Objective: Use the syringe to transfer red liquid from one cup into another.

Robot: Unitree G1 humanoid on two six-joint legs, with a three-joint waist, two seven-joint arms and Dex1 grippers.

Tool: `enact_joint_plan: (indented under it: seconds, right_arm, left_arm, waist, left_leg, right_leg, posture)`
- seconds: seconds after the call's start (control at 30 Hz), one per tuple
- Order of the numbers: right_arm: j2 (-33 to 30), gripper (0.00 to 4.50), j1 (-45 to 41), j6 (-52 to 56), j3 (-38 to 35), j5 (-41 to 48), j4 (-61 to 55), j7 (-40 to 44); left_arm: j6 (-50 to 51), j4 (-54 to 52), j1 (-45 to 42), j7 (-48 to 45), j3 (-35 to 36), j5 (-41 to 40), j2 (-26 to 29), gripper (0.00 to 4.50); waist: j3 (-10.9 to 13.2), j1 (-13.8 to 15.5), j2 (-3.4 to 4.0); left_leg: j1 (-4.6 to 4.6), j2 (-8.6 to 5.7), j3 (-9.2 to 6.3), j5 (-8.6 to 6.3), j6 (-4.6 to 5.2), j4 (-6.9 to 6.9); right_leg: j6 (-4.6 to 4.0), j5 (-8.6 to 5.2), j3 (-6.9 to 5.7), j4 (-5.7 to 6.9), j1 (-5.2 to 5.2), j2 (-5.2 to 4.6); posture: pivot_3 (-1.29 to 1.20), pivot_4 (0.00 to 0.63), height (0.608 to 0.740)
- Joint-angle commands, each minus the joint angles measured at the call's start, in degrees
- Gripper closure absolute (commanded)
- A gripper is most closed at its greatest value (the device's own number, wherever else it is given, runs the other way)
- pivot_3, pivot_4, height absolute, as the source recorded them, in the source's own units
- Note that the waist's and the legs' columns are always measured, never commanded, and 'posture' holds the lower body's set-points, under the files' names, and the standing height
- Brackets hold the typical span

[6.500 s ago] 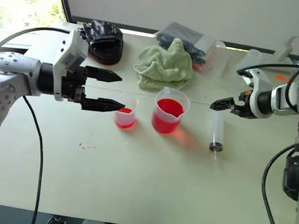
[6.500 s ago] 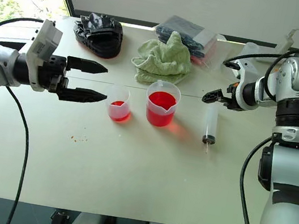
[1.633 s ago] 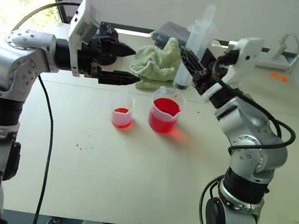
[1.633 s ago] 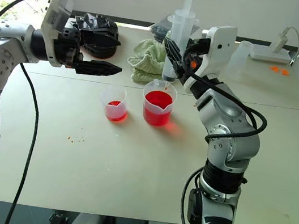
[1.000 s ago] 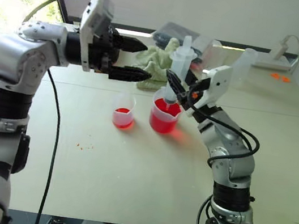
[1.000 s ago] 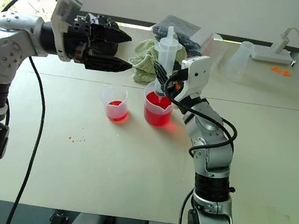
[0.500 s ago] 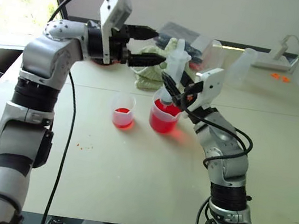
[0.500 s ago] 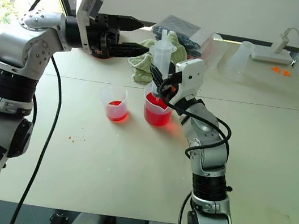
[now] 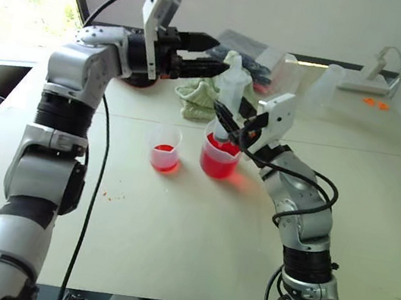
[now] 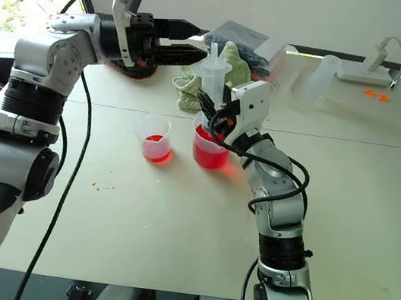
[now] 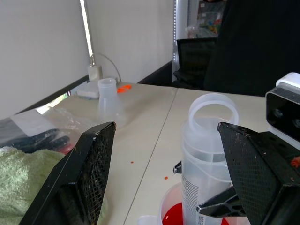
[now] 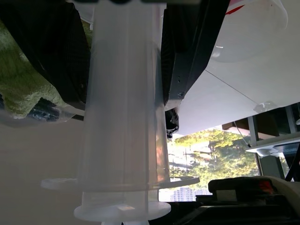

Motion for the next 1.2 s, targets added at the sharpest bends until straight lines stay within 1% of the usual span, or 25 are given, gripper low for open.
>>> enact_joint_plan:
  seconds: [0.03, 0.4, 0.5, 0.57, 0.67, 0.7, 1.2]
  right_arm:
    - [-0.5, 3.04, 0.0, -1.8, 0.5, -0.5, -2.4, 0.7]
    - [-0.8, 3.04, 0.4, -1.7, 1.0, -1.2, -3.2, 1.4]
    - [-0.7, 3.04, 0.6, -1.7, 1.0, -1.3, -3.3, 1.4]
    - [-0.7, 3.04, 0.7, -1.8, 1.0, -1.4, -3.3, 1.3]
    - [-0.6, 3.04, 0.8, -2.1, 0.9, -1.6, -3.1, 1.2]
    - [-0.6, 3.04, 0.8, -2.3, 0.9, -1.7, -3.0, 1.2]
    - [0.8, 3.04, 2.4, -5.6, 2.3, -2.9, -0.1, 1.5]
  left_arm:
    - [-1.3, 0.7, -2.5, -1.1, 1.3, 0.0, -0.4, 0.84]
    - [-2.7, 3.2, -3.3, -3.0, 0.9, 1.5, -2.7, 0.84]
    - [-3.1, 4.1, -3.8, -2.9, 1.1, 1.4, -3.6, 1.74]
    - [-3.1, 4.3, -3.9, -3.0, 1.2, 1.3, -3.9, 2.63]
    - [-2.8, 3.9, -3.8, -3.2, 1.4, 1.1, -4.3, 4.27]
    - [-2.7, 3.7, -3.7, -3.2, 1.6, 1.1, -4.4, 4.43]
    - [0.2, -0.8, -2.8, -3.1, 2.0, -0.2, -4.7, 4.43]
  waist:
    - [0.0, 0.0, 0.00]
    - [0.0, 0.0, 0.00]
    - [0.0, 0.0, 0.00]
    - [0.0, 0.1, 0.00]
    - [0.0, 0.0, 0.00]
    - [0.0, 0.0, 0.00]
    - [0.0, 0.0, 0.00]
  left_leg:
    - [0.00, 0.00, 0.00, 0.00, 0.00, 0.00]
    - [0.00, 0.00, 0.00, 0.00, 0.00, 0.02]
    - [0.00, 0.00, 0.00, 0.00, 0.00, 0.02]
    - [0.00, 0.00, 0.00, 0.00, 0.00, 0.03]
    - [0.00, 0.00, 0.00, 0.00, 0.00, 0.03]
    - [0.00, 0.00, 0.00, 0.00, 0.00, 0.03]
    - [0.01, -0.02, 0.00, 0.00, 0.00, 0.08]
  right_leg:
    - [0.00, 0.00, 0.00, 0.00, 0.00, 0.00]
    - [0.00, 0.00, 0.00, 0.03, 0.00, -0.01]
    - [0.00, 0.00, 0.00, 0.07, -0.02, 0.00]
    - [0.00, 0.00, 0.00, 0.11, -0.02, -0.01]
    - [0.00, 0.00, 0.00, 0.14, -0.03, -0.01]
    - [0.00, 0.00, 0.00, 0.17, -0.04, -0.01]
    - [0.00, 0.00, 0.00, 0.30, -0.07, -0.02]
  posture:
    - [0.00, 0.150, 0.740]
    - [0.00, 0.150, 0.740]
    - [0.00, 0.150, 0.740]
    - [0.00, 0.150, 0.740]
    - [0.00, 0.150, 0.740]
    - [0.00, 0.150, 0.740]
    - [0.00, 0.150, 0.740]
